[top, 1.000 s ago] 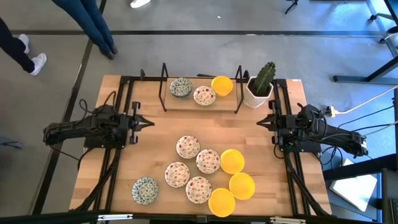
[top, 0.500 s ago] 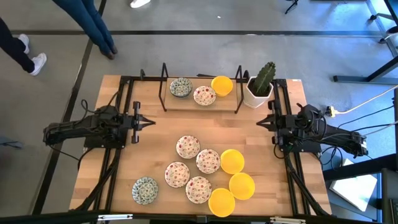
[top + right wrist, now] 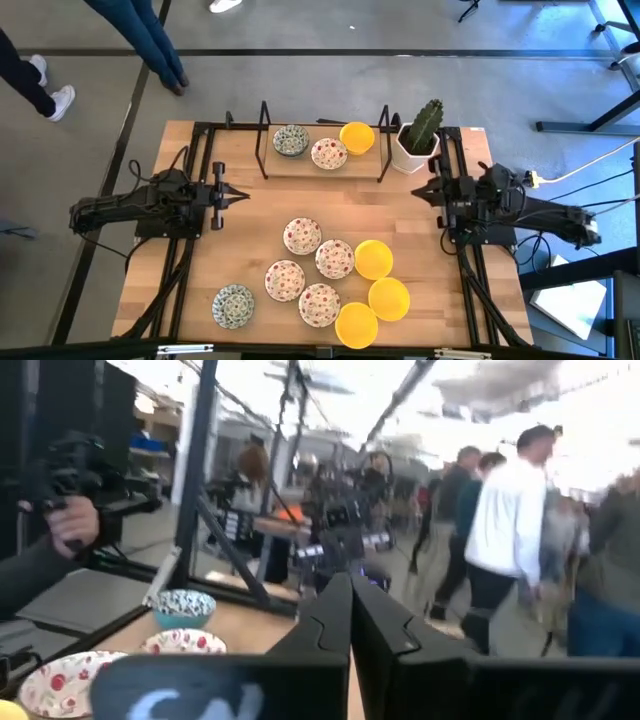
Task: Pick & Place Mini bowls
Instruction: Stack the red patterned bowl on the red patterned bowl on the shelf
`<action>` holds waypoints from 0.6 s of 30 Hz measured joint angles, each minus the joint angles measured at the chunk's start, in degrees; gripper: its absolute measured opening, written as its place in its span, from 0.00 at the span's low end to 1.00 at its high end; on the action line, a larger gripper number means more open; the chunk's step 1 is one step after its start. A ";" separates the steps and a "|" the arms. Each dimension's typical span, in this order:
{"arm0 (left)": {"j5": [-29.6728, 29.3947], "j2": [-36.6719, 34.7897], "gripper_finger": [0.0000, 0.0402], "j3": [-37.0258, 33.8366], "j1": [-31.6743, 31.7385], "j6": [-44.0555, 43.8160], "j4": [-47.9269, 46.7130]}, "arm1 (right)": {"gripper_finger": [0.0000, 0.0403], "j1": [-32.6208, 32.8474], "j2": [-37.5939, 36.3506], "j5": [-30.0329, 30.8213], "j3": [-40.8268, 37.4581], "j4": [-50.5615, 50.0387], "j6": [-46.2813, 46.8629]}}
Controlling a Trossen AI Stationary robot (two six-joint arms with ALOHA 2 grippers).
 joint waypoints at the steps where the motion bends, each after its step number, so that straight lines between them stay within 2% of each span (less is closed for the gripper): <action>1: 0.00 0.00 0.01 0.00 0.00 0.00 0.06 | 0.01 0.55 2.88 1.75 1.28 0.05 0.36; 4: 0.02 0.01 0.01 0.00 0.00 0.00 0.01 | 0.01 2.17 12.70 4.46 6.80 0.00 2.61; 8: 0.02 0.00 0.01 0.00 0.00 0.00 -0.09 | 0.01 4.02 26.51 4.67 17.94 -4.40 3.07; 10: 0.02 0.00 0.01 0.00 0.00 -0.06 -0.15 | 0.01 4.50 33.49 5.86 24.49 -8.12 3.18; 15: 0.02 0.02 0.01 0.00 0.00 -0.46 -0.50 | 0.02 5.30 49.84 13.97 42.47 -21.43 4.89; 18: 0.01 0.02 0.01 0.00 0.00 -0.50 -0.53 | 0.05 5.57 58.77 14.20 53.15 -31.33 4.51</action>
